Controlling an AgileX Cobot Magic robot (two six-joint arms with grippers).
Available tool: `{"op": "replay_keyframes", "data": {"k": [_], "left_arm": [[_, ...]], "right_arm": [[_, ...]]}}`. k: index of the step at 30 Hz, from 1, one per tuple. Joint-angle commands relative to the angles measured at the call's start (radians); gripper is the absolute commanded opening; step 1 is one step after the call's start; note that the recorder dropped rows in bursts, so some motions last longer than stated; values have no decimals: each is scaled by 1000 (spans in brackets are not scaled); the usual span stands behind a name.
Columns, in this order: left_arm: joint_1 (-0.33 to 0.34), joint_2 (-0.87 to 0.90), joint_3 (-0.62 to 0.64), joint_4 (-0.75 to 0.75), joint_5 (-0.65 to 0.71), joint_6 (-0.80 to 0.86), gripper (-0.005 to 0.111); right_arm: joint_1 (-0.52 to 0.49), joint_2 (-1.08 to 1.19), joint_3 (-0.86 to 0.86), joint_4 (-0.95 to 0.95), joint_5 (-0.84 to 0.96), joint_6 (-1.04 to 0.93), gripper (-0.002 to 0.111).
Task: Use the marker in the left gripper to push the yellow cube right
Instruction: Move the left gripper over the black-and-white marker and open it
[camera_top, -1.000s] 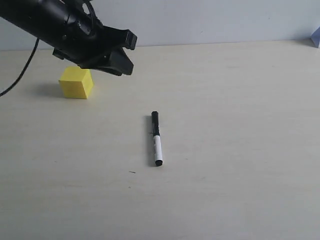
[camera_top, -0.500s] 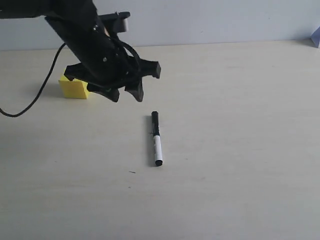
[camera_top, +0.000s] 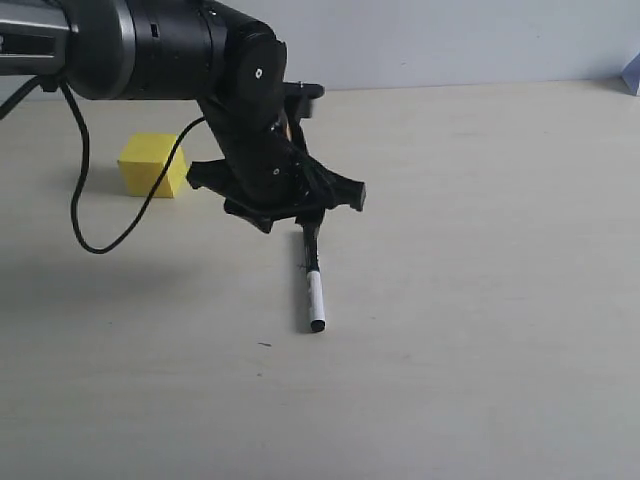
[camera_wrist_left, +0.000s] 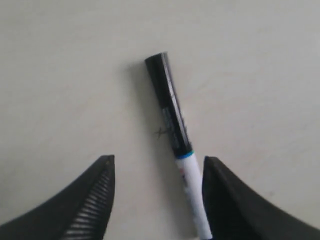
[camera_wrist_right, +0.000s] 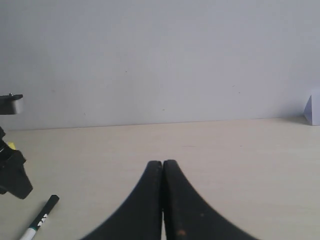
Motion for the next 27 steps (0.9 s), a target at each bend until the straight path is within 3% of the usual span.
{"op": "replay_keyframes", "data": {"k": [1,14,27], "left_arm": [[-3,0,-8,-95,-107,-30,52],[-3,3,-8,-166,-266,-20,53],[-7,22,-15,-168,-158,-45,56]], "right_arm": [[1,-5,5,0,-8,-2,0],[1,-5,5,0,-8,-2,0],[1,-5,5,0,-8,-2,0]]}}
